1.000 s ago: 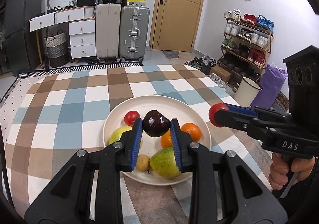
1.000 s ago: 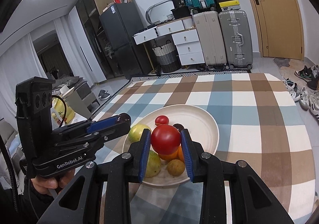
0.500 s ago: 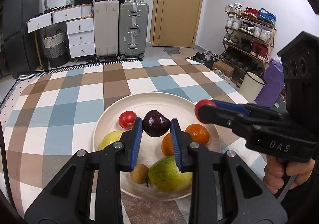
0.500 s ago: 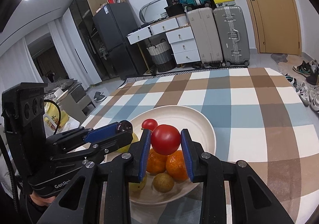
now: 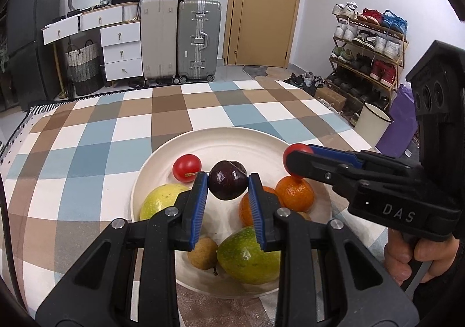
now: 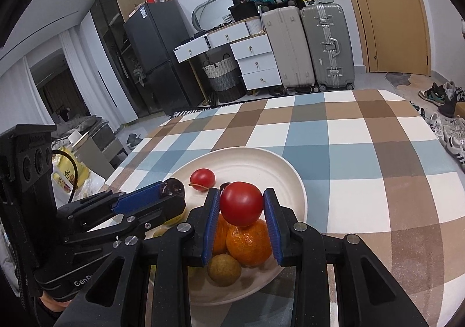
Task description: Organize fruits
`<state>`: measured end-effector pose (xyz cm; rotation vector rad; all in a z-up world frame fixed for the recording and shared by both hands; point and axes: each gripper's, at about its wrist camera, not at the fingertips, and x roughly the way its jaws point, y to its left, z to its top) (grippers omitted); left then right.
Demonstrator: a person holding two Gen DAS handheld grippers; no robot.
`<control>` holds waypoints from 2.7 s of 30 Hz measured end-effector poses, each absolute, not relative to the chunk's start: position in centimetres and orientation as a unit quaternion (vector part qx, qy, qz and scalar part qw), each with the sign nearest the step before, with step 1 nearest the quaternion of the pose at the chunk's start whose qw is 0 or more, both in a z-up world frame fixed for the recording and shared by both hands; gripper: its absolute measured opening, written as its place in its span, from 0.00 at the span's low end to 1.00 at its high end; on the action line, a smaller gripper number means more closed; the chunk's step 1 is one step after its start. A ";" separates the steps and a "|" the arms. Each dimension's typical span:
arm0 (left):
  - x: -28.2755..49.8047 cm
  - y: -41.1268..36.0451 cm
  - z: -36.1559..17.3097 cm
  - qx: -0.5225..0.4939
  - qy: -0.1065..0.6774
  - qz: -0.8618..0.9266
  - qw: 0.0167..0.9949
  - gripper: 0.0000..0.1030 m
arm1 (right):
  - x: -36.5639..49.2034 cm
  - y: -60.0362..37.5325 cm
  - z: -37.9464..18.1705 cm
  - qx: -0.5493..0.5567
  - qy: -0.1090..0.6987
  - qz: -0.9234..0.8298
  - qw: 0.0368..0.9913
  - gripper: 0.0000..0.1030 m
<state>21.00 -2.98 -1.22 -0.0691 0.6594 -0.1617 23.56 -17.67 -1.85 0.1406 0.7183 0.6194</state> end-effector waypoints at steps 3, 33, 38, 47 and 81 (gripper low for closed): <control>21.0 -3.0 -1.3 -0.033 0.326 -0.079 0.941 0.25 | 23.6 -17.7 -2.0 0.071 0.346 0.297 0.887 0.30; 16.7 -0.6 0.1 -0.053 0.294 -0.019 0.954 0.99 | 19.3 -21.5 0.2 0.058 0.260 0.272 0.925 1.00; 14.4 -0.2 0.5 -0.050 0.266 -0.007 0.963 0.99 | 17.7 -21.7 0.2 0.045 0.258 0.281 0.923 1.00; 11.6 1.5 -0.1 -0.062 0.260 0.007 0.964 0.99 | 14.2 -21.7 0.6 0.022 0.227 0.298 0.927 1.00; 10.6 0.8 -0.4 -0.046 0.260 0.005 0.965 0.99 | 12.9 -20.4 0.5 -0.017 0.219 0.310 0.925 1.00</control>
